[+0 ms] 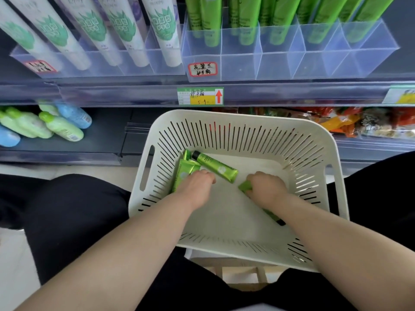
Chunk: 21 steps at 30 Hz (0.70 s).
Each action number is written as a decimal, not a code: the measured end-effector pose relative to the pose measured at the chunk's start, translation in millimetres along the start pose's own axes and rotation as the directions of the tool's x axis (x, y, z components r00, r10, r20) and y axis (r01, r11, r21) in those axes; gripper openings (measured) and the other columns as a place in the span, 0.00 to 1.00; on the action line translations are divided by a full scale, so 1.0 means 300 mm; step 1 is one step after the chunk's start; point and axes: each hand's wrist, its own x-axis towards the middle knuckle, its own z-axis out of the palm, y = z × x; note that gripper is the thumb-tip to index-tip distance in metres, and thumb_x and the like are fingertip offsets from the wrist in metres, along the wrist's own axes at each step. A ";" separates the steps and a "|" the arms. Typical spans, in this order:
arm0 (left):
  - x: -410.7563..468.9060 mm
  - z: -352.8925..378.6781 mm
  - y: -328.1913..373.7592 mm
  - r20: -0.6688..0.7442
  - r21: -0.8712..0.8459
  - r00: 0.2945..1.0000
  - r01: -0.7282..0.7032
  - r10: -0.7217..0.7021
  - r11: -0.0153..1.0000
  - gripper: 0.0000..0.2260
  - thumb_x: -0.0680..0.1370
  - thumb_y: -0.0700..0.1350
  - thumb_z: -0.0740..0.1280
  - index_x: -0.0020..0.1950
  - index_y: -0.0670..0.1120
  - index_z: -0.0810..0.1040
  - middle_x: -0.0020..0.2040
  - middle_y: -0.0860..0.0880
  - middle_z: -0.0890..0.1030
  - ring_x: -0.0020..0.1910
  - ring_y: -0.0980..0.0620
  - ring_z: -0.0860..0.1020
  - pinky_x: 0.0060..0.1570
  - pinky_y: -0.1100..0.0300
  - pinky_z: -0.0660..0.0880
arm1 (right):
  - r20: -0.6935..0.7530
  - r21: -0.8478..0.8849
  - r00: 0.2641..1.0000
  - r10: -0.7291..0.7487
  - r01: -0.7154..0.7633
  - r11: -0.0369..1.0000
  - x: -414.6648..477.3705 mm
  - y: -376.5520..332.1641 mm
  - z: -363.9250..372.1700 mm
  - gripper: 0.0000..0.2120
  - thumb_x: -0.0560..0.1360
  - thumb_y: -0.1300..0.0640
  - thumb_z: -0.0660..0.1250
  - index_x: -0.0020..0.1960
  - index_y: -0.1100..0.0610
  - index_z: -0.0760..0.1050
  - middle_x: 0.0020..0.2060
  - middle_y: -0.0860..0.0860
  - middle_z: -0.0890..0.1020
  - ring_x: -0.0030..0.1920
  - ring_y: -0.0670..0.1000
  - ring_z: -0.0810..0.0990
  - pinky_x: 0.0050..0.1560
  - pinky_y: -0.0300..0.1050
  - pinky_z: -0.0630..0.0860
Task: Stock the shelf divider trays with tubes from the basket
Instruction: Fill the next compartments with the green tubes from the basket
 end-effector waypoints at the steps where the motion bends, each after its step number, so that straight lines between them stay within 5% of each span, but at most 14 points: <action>1: 0.005 -0.005 0.004 -0.010 0.000 1.000 -0.008 0.008 1.000 0.18 0.77 0.34 0.62 0.66 0.45 0.73 0.64 0.46 0.74 0.62 0.46 0.72 0.58 0.53 0.70 | -0.017 0.032 1.000 -0.002 0.002 0.999 -0.008 -0.007 -0.038 0.11 0.77 0.53 0.61 0.57 0.55 0.72 0.51 0.54 0.77 0.51 0.56 0.77 0.47 0.47 0.74; 7: 0.068 -0.030 0.040 -0.039 0.030 0.998 0.040 -0.039 0.999 0.20 0.76 0.33 0.63 0.66 0.48 0.72 0.62 0.46 0.75 0.59 0.45 0.75 0.50 0.56 0.72 | -0.195 0.076 0.978 -0.070 0.086 0.993 -0.107 0.012 -0.250 0.07 0.77 0.58 0.63 0.53 0.52 0.68 0.40 0.51 0.77 0.40 0.54 0.77 0.39 0.49 0.78; 11: 0.127 -0.019 0.083 0.003 0.098 0.999 0.038 -0.038 0.994 0.28 0.74 0.30 0.60 0.73 0.47 0.66 0.71 0.47 0.68 0.69 0.46 0.67 0.63 0.55 0.68 | -0.150 0.136 0.983 -0.107 0.127 0.983 -0.159 0.064 -0.293 0.08 0.77 0.54 0.64 0.56 0.49 0.72 0.44 0.51 0.78 0.44 0.54 0.77 0.46 0.49 0.78; 15: 0.178 -0.018 0.111 0.067 0.146 0.995 0.060 -0.070 0.988 0.31 0.72 0.28 0.59 0.74 0.47 0.63 0.72 0.47 0.66 0.70 0.45 0.66 0.65 0.51 0.69 | -0.099 0.091 0.983 -0.154 0.163 0.982 -0.145 0.056 -0.269 0.09 0.77 0.56 0.63 0.56 0.48 0.73 0.46 0.50 0.78 0.46 0.54 0.77 0.46 0.51 0.78; 21: 0.219 -0.007 0.112 0.111 0.253 0.990 0.054 -0.085 0.966 0.24 0.73 0.31 0.59 0.68 0.44 0.68 0.62 0.43 0.71 0.63 0.43 0.70 0.53 0.52 0.72 | -0.145 0.052 0.979 -0.143 0.152 0.987 -0.106 0.063 -0.257 0.07 0.75 0.57 0.64 0.53 0.48 0.73 0.41 0.49 0.76 0.43 0.55 0.76 0.37 0.45 0.71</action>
